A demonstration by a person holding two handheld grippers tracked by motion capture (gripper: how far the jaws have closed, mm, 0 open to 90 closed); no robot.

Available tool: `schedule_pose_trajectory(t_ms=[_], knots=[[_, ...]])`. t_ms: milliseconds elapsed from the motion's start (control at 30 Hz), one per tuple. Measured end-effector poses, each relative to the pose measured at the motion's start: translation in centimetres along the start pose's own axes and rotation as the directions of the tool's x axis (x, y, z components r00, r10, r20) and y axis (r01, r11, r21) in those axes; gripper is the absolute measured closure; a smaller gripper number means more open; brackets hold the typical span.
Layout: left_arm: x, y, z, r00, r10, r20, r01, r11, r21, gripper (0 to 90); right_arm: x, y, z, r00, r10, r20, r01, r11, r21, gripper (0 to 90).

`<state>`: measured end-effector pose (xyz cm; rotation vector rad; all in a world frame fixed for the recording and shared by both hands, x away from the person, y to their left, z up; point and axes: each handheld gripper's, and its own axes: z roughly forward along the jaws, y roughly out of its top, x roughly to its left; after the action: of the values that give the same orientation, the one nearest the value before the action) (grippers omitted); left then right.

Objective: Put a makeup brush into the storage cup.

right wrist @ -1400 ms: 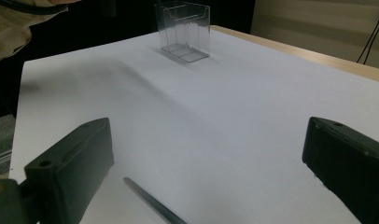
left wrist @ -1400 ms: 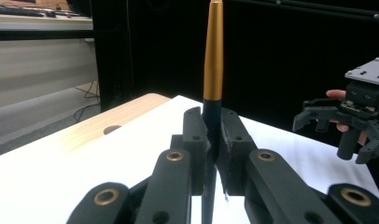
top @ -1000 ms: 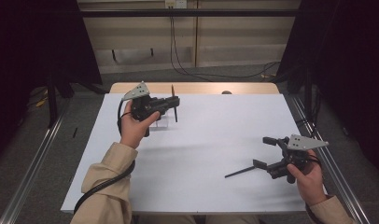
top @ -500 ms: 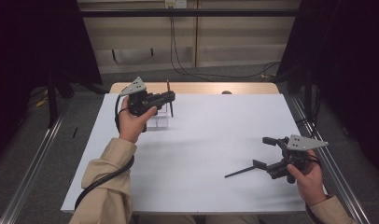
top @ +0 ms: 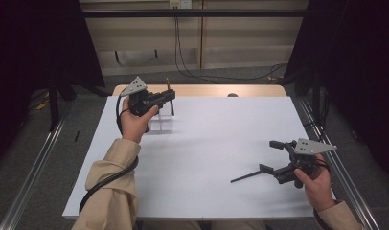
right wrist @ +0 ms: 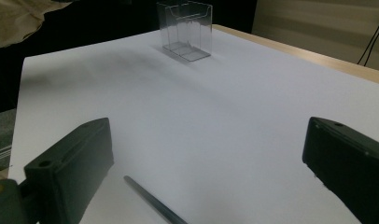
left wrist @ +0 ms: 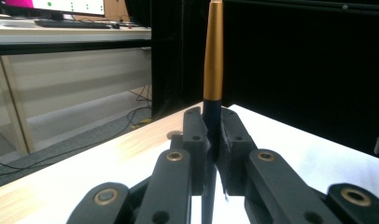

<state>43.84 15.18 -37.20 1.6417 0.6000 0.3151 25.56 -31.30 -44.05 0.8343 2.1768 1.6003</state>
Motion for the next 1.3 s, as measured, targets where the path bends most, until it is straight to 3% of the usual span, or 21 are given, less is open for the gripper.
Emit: schedule_pose_trajectory(t_ms=[767,967,1300], knots=[[1.1,0.2,0.9,0.9969,-0.002,-0.079,0.001,0.9999,-0.012,83.1,0.0,0.2,-0.1,0.9999,-0.009,-0.006,0.009,1.0,-0.01,1.0],[1.6,0.0,0.9,0.9914,0.008,-0.13,-0.009,0.9999,-0.007,83.1,0.1,0.3,-0.1,0.9999,-0.01,-0.005,0.01,1.0,-0.015,1.1],[2.2,-1.0,1.0,0.9839,-0.002,-0.179,0.003,1.0,0.003,83.1,0.2,0.3,-0.1,0.9999,-0.013,-0.008,0.013,1.0,-0.015,1.1]])
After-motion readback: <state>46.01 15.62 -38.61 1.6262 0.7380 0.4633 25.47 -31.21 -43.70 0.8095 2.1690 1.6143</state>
